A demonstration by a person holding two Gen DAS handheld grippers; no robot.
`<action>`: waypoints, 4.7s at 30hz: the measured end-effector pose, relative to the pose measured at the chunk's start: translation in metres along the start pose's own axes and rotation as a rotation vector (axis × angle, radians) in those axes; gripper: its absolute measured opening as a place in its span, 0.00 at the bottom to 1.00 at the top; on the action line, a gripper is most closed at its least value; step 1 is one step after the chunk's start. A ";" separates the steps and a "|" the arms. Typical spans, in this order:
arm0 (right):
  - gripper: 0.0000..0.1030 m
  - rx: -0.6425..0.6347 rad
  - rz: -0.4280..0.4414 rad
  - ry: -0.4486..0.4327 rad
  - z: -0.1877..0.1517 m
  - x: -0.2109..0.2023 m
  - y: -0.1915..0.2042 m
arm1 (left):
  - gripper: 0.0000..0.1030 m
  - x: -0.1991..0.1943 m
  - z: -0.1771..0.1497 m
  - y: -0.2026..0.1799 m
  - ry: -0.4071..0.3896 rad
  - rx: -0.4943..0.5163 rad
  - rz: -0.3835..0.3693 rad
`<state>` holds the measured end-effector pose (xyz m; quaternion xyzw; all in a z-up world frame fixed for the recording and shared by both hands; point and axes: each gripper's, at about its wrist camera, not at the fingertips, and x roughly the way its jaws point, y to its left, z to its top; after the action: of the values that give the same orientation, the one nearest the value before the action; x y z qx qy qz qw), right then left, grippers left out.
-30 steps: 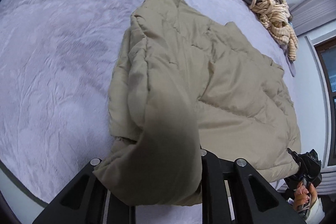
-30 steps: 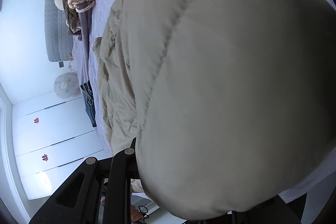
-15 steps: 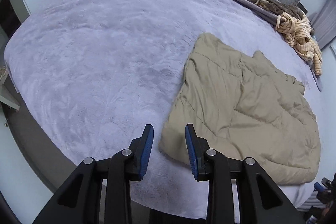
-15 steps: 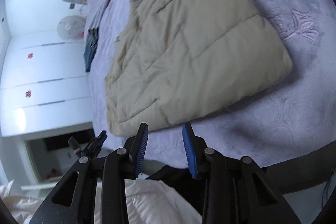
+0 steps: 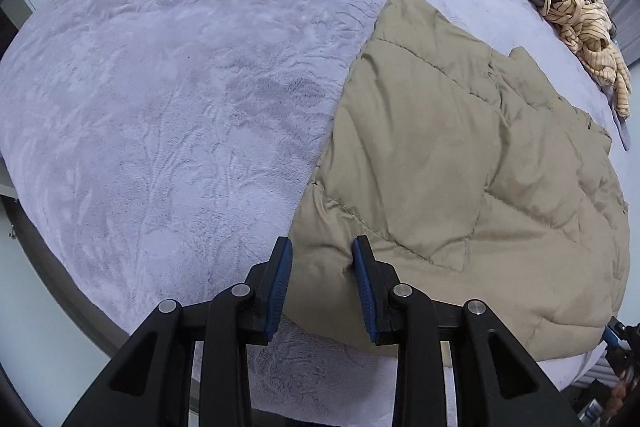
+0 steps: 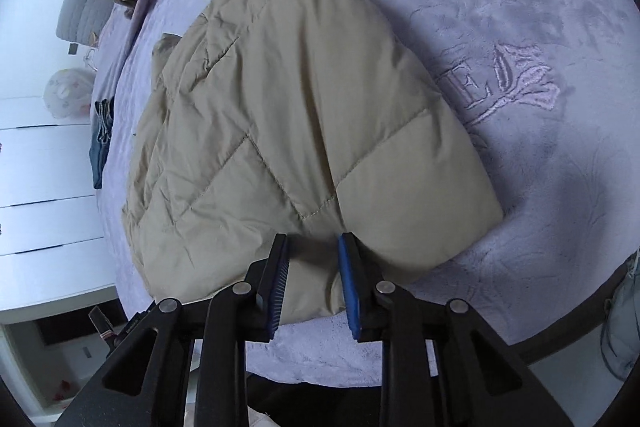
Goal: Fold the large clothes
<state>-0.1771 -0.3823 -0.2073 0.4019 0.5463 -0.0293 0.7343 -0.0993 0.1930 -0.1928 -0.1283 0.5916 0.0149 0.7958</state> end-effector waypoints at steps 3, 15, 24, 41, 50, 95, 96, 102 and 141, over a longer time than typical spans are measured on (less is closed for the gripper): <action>0.37 -0.048 0.033 -0.009 -0.003 -0.011 0.012 | 0.33 -0.021 -0.001 -0.008 -0.028 0.022 -0.015; 0.81 -0.148 0.234 0.062 -0.007 -0.005 0.066 | 1.00 -0.070 -0.026 -0.038 -0.137 0.012 0.012; 0.92 -0.162 0.327 0.100 -0.021 -0.008 0.074 | 1.00 -0.072 -0.033 -0.033 -0.101 -0.012 -0.002; 1.00 -0.128 0.210 0.087 -0.033 0.067 0.159 | 1.00 -0.036 0.048 0.010 -0.005 0.075 -0.119; 1.00 -0.145 0.032 0.114 -0.035 0.122 0.194 | 1.00 0.001 0.090 0.030 0.122 0.146 -0.242; 0.06 -0.311 -0.101 0.016 0.026 0.140 0.198 | 0.32 -0.026 0.091 -0.129 0.304 0.322 -0.730; 0.05 -0.315 -0.090 0.032 0.028 0.149 0.195 | 0.32 -0.036 0.087 -0.139 0.299 0.310 -0.724; 0.00 -0.314 -0.042 0.092 0.049 0.182 0.186 | 0.33 -0.085 0.066 -0.228 0.258 0.354 -0.650; 0.17 -0.083 0.125 -0.178 -0.010 -0.036 0.054 | 0.80 -0.051 0.056 -0.442 0.028 0.788 -0.605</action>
<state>-0.1731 -0.3535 -0.1484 0.4003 0.4535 0.0037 0.7963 0.0154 -0.2157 -0.0473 0.0162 0.4993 -0.4430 0.7444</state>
